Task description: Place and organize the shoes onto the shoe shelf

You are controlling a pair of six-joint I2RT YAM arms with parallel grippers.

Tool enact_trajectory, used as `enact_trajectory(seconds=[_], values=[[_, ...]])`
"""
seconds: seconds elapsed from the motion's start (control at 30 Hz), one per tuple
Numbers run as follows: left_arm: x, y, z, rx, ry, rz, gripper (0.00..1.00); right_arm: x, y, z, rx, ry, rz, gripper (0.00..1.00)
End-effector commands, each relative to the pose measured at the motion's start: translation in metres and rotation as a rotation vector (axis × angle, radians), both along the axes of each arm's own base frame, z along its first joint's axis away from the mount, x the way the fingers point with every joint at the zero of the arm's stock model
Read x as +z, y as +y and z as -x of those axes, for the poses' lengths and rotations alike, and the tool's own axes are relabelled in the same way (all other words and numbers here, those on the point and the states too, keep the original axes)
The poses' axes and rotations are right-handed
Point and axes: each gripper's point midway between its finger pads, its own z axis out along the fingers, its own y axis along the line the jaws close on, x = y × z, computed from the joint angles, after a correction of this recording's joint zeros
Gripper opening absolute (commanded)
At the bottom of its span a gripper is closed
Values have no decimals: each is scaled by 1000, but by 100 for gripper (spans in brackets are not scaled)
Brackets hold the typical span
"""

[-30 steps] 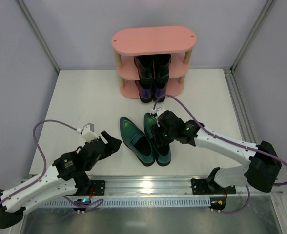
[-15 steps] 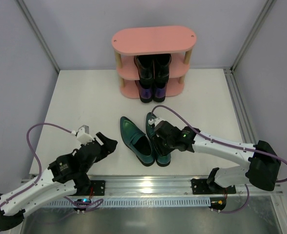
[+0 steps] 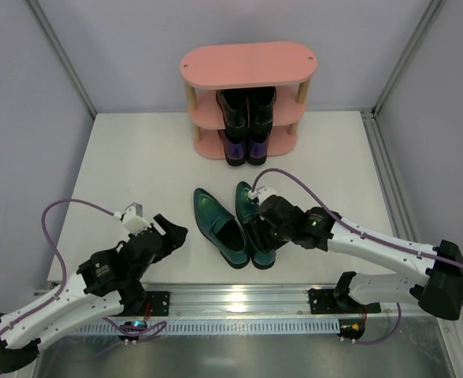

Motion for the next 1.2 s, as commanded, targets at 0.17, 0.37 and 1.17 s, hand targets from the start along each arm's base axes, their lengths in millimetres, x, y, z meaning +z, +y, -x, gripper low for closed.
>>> enact_trajectory(seconds=[0.17,0.37,1.17], values=[[7,7,-7,52,-32,-3,74,-14,19,29,153,83,3,51],[6,5,-7,45,-30,0,74,-35,17,33,161,118,68,44],[-45,6,-31,91,7,-146,12,-43,9,-37,45,-41,259,4]])
